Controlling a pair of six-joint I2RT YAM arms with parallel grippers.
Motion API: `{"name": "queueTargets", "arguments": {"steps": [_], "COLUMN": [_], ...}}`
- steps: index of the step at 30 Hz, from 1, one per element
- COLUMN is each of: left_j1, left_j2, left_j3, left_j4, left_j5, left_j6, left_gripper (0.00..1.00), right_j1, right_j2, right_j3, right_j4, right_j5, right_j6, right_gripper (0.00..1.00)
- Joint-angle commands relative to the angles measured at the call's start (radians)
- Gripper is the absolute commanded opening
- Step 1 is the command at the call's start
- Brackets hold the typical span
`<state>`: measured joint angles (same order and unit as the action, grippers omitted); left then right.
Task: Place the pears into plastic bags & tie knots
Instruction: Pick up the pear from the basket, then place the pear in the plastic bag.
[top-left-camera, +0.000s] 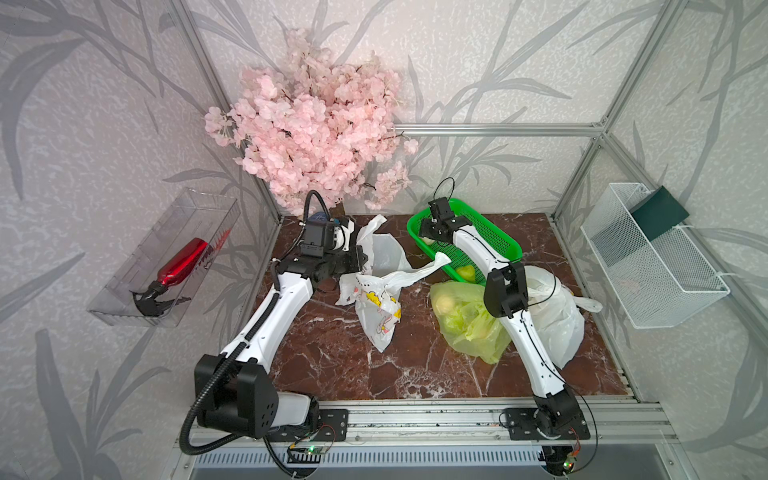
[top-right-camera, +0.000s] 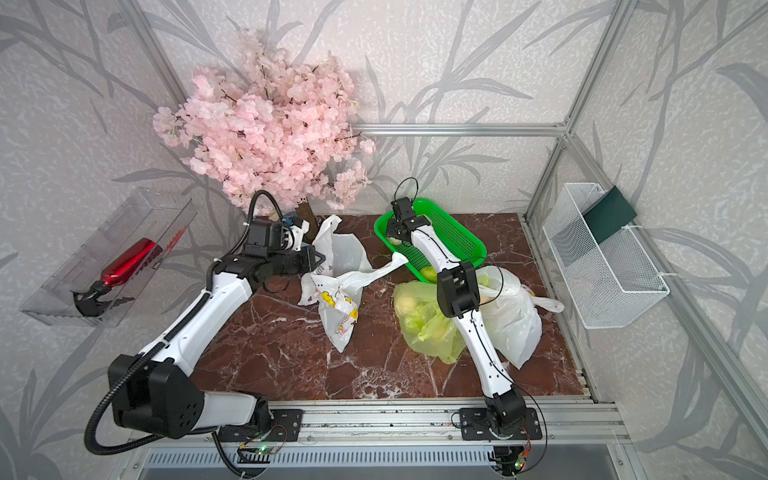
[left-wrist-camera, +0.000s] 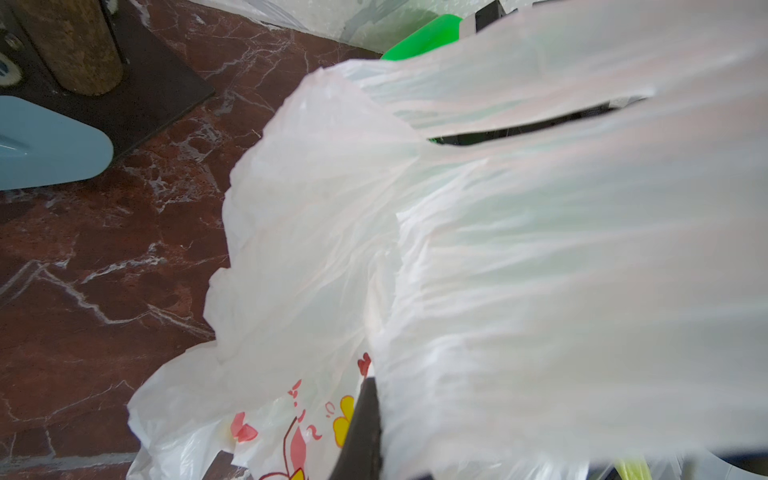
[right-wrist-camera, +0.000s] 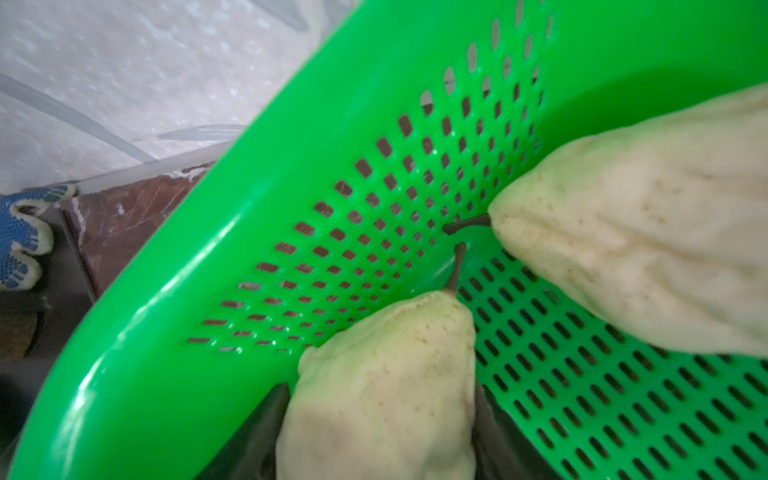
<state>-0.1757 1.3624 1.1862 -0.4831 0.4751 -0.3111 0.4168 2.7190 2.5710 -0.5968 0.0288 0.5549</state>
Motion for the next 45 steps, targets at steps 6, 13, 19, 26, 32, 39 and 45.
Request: {"name": "queueTargets", "arguments": {"steps": [6, 13, 19, 26, 32, 39, 45], "left_j1": [-0.004, -0.004, -0.004, -0.008, -0.009, -0.008, -0.008], "left_j2": [-0.025, 0.001, 0.013, 0.024, 0.012, 0.012, 0.014], "left_j3": [-0.006, 0.015, 0.032, 0.034, 0.033, 0.010, 0.012], "left_j4": [0.007, -0.008, 0.012, 0.024, 0.035, 0.027, 0.031], "left_j5": [-0.003, -0.002, 0.028, 0.050, 0.045, 0.039, 0.028], "left_j6": [0.009, 0.050, 0.044, 0.040, 0.032, 0.044, 0.046], "left_gripper": [0.00, 0.00, 0.00, 0.00, 0.00, 0.00, 0.00], "right_j1": [-0.014, 0.017, 0.126, 0.284, 0.315, 0.327, 0.290], "right_j2": [-0.355, -0.705, -0.962, -1.019, -0.785, -0.657, -0.765], "right_j3": [-0.510, -0.805, -0.977, -0.988, -0.963, -0.808, -0.795], "right_j4": [0.163, 0.263, 0.262, 0.249, 0.334, 0.167, 0.126], "right_j5": [-0.068, -0.128, -0.132, -0.273, -0.404, -0.285, -0.397], "right_j6": [-0.031, -0.121, -0.219, -0.221, -0.021, -0.158, -0.167], "right_gripper": [0.35, 0.33, 0.33, 0.33, 0.35, 0.61, 0.80]}}
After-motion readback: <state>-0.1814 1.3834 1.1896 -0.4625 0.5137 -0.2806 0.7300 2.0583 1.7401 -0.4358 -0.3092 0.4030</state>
